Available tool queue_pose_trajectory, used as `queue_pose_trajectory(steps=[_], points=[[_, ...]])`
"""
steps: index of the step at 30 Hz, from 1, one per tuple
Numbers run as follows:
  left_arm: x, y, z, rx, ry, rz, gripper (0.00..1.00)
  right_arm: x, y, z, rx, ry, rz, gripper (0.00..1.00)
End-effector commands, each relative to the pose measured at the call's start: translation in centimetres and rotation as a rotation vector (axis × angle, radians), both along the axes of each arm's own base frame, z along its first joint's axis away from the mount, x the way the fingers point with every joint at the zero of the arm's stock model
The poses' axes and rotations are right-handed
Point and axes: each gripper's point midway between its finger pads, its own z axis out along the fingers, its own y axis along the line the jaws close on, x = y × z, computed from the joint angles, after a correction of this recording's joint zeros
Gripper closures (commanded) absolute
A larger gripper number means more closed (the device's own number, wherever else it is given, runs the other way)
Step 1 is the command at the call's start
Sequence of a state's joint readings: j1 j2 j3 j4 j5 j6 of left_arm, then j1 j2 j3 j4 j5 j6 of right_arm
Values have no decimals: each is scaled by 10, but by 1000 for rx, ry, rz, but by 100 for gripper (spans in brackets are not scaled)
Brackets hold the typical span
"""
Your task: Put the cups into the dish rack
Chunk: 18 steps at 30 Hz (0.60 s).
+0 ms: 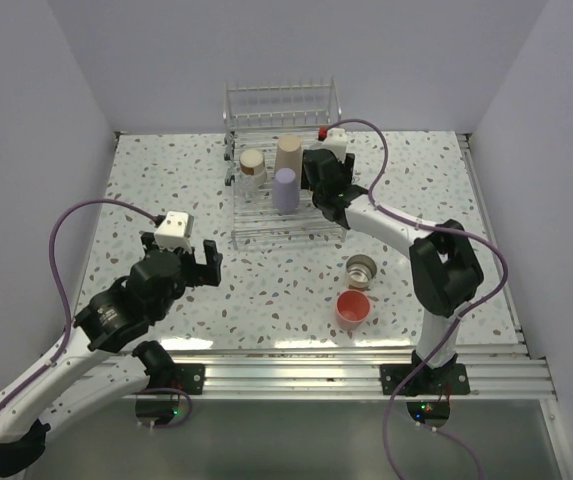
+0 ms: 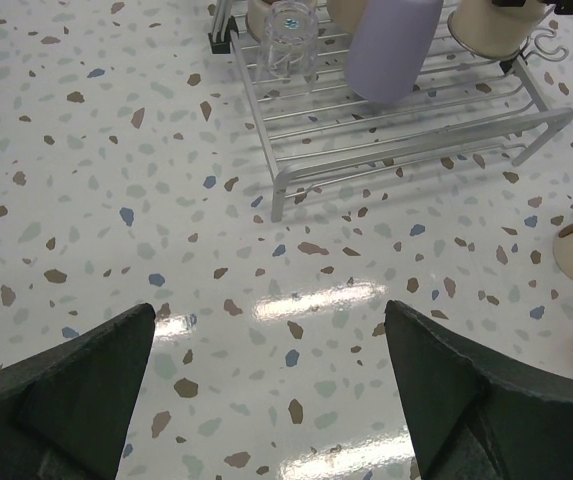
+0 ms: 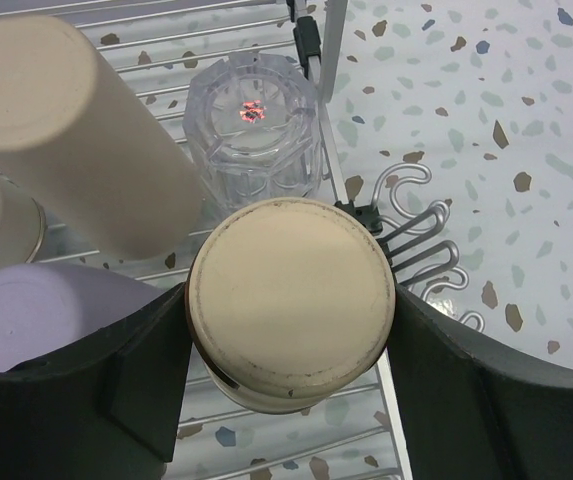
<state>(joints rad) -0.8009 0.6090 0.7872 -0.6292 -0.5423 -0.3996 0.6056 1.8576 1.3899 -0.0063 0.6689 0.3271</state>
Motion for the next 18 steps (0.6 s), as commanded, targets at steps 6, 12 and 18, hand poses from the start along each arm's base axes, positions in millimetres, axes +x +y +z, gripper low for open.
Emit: queue_pose_trajectory(steps=[6, 12, 18], points=[[4, -4, 8, -18, -40, -17, 0, 24, 11, -9, 7, -6, -10, 100], [4, -4, 8, -19, -42, -18, 0, 26, 11, -29, -13, 30, -28, 100], [5, -4, 9, -19, -42, -18, 0, 29, 9, -38, -30, 45, -46, 100]])
